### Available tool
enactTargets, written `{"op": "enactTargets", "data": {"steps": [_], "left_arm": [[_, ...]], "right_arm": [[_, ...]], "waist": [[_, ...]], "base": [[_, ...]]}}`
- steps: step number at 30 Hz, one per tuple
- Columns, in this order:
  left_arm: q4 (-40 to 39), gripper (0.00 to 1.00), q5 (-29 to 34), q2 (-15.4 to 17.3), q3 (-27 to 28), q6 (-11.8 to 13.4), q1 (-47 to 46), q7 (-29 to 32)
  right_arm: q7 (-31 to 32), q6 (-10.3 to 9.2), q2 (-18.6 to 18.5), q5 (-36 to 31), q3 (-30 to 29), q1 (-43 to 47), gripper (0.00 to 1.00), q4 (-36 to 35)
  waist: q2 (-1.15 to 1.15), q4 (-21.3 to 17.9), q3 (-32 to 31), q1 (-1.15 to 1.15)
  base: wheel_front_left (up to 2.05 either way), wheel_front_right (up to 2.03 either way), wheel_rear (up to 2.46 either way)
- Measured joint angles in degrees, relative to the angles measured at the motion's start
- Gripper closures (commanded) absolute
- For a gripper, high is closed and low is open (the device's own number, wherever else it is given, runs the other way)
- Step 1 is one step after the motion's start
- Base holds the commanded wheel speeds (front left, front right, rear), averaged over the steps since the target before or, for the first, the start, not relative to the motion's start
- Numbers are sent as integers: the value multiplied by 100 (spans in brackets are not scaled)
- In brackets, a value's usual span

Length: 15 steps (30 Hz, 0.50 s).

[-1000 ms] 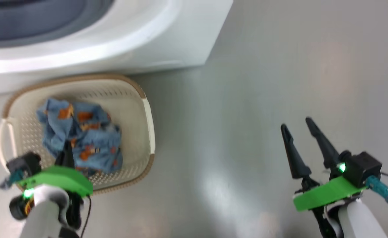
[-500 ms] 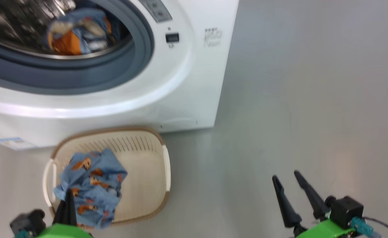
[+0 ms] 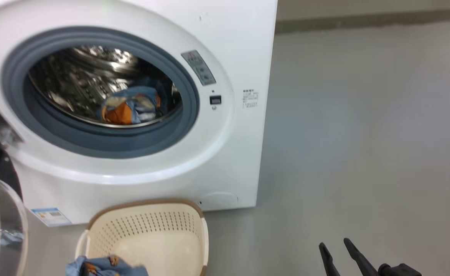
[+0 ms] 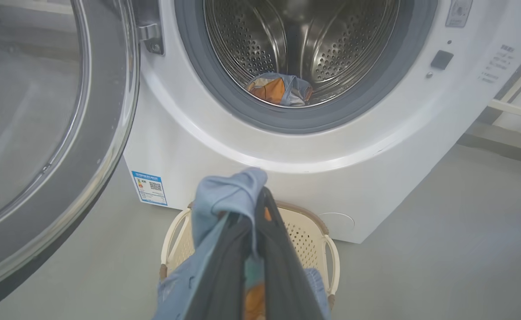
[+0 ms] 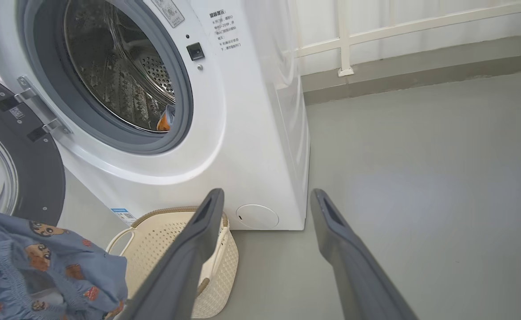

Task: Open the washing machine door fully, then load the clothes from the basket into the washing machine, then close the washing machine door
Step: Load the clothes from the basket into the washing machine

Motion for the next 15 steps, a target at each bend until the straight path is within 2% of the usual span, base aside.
{"op": "enactTargets", "data": {"steps": [6,15], "left_arm": [[-545,100,159,8,-93,29,326,-1],[-853,100,213,15,-203,48,611,-1]], "right_arm": [[0,0,-7,0,-10,165,0,-4],[0,1,-25,0,-7,263,0,-4]], "waist": [[0,100,-402,0],[0,225,-676,0]], "base": [[0,0,0],[0,0,0]]}}
